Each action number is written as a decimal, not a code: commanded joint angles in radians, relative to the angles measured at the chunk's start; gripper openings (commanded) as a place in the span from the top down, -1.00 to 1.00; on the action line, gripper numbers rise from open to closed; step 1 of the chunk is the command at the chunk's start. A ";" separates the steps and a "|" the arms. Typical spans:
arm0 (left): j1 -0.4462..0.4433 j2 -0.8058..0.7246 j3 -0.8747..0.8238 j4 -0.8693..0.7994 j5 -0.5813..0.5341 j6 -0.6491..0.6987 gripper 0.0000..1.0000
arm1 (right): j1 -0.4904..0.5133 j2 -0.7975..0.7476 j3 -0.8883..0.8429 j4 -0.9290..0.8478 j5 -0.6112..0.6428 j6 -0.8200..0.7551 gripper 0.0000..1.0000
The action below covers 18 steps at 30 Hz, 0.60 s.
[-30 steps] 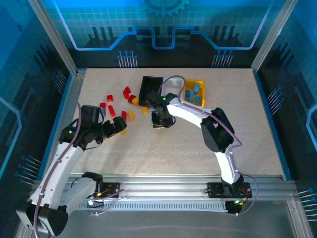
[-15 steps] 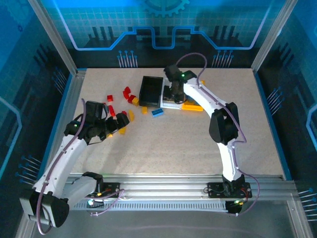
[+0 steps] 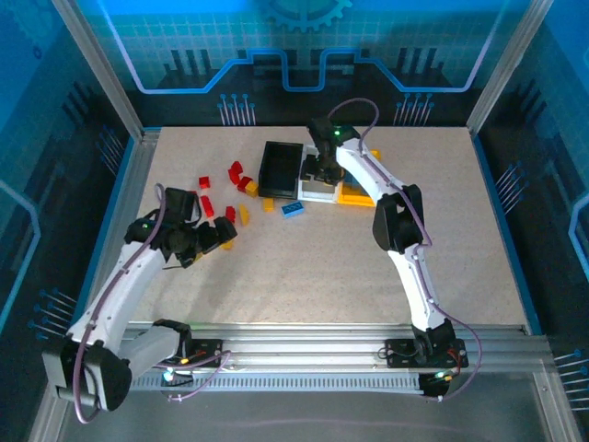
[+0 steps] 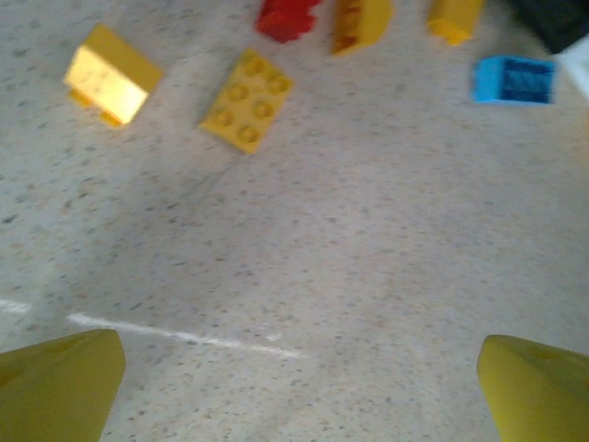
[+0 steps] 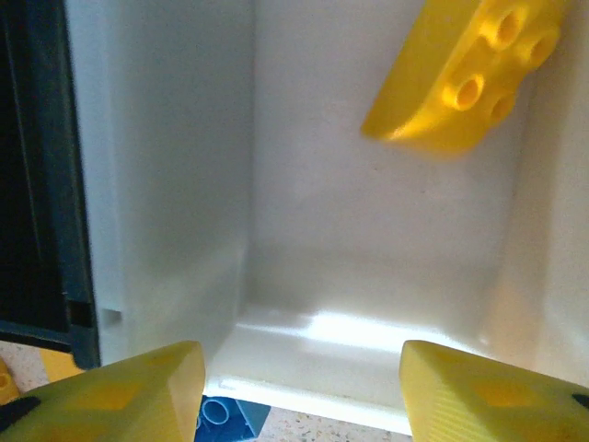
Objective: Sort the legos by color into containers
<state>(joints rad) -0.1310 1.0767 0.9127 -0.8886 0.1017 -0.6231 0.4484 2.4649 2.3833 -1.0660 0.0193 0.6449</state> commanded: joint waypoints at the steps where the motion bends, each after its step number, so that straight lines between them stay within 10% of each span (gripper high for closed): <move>1: 0.053 0.048 0.004 -0.087 -0.085 0.000 -0.98 | 0.000 -0.066 0.018 -0.049 0.003 -0.029 -0.23; 18: 0.133 0.537 0.172 -0.036 -0.174 0.283 -0.93 | 0.089 -0.560 -0.605 0.122 -0.065 -0.005 -0.24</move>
<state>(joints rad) -0.0082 1.5829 1.0504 -0.9161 -0.0280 -0.4160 0.5404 1.9732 1.8507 -0.9787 -0.0315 0.6144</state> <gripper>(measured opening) 0.972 0.621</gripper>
